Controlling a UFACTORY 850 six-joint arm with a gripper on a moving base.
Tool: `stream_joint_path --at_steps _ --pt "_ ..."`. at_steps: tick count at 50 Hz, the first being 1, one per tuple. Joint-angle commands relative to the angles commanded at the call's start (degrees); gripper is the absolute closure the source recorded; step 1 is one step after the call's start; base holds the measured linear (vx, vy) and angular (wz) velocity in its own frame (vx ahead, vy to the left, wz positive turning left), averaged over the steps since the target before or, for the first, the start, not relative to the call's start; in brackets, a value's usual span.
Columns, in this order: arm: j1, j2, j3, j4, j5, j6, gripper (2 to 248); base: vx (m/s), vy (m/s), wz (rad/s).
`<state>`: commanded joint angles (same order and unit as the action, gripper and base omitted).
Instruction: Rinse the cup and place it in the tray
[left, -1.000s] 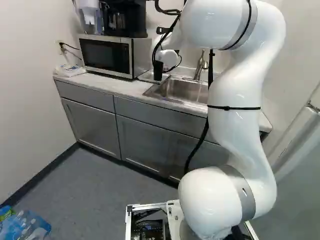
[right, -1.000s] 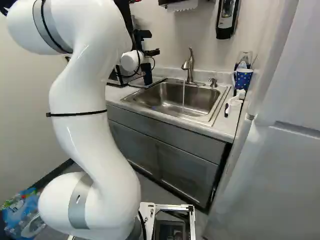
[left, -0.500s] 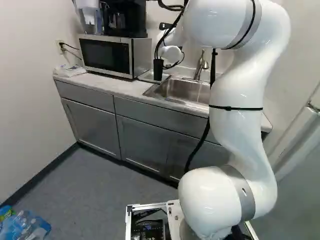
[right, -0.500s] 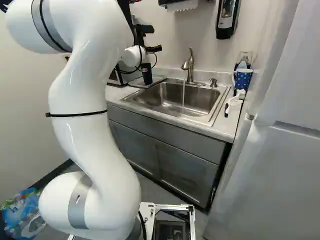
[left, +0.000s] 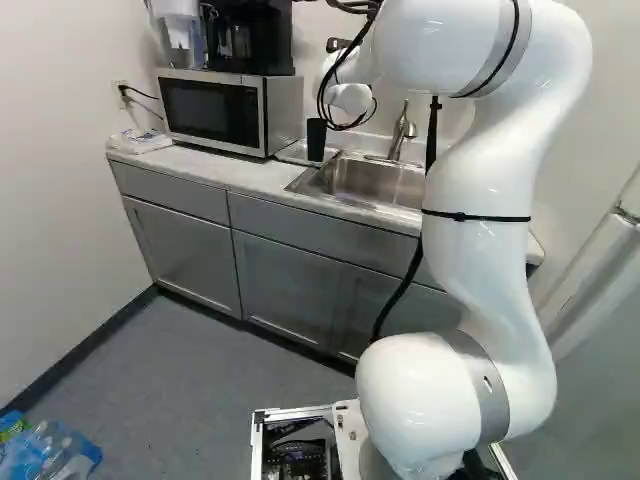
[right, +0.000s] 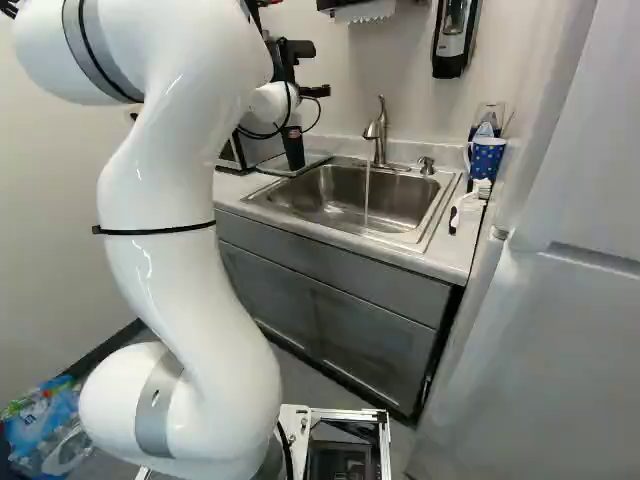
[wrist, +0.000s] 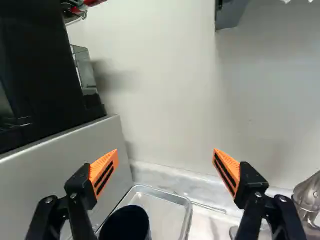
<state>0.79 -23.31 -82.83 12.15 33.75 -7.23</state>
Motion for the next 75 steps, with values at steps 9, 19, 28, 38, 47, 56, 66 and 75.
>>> stream_joint_path --at_steps 9,19,28,38,47,56,66,75 --pt "-1.1 0.1 -0.9 -1.8 -1.5 0.0 3 0.0 0.0 0.0" --pt "-2.3 0.2 -1.9 -4.0 -3.1 0.0 3 0.0 0.0 0.0" --pt "-3.4 0.4 -2.8 -5.4 -4.5 0.0 3 0.0 0.0 0.0" --pt "-4.8 0.6 -3.3 -6.1 -6.0 0.0 3 0.0 0.0 0.0" --pt "-6.0 0.5 -3.4 -6.1 -6.3 0.0 3 0.0 0.0 0.0" --pt "-7.2 0.2 -3.8 -6.1 -6.3 0.0 3 0.0 0.0 0.0" --pt "-8.5 -0.3 -4.3 -6.1 -6.3 0.0 3 0.0 0.0 0.0" --pt "-9.8 -0.7 -4.9 -6.1 -6.3 0.0 3 0.0 0.0 0.0"
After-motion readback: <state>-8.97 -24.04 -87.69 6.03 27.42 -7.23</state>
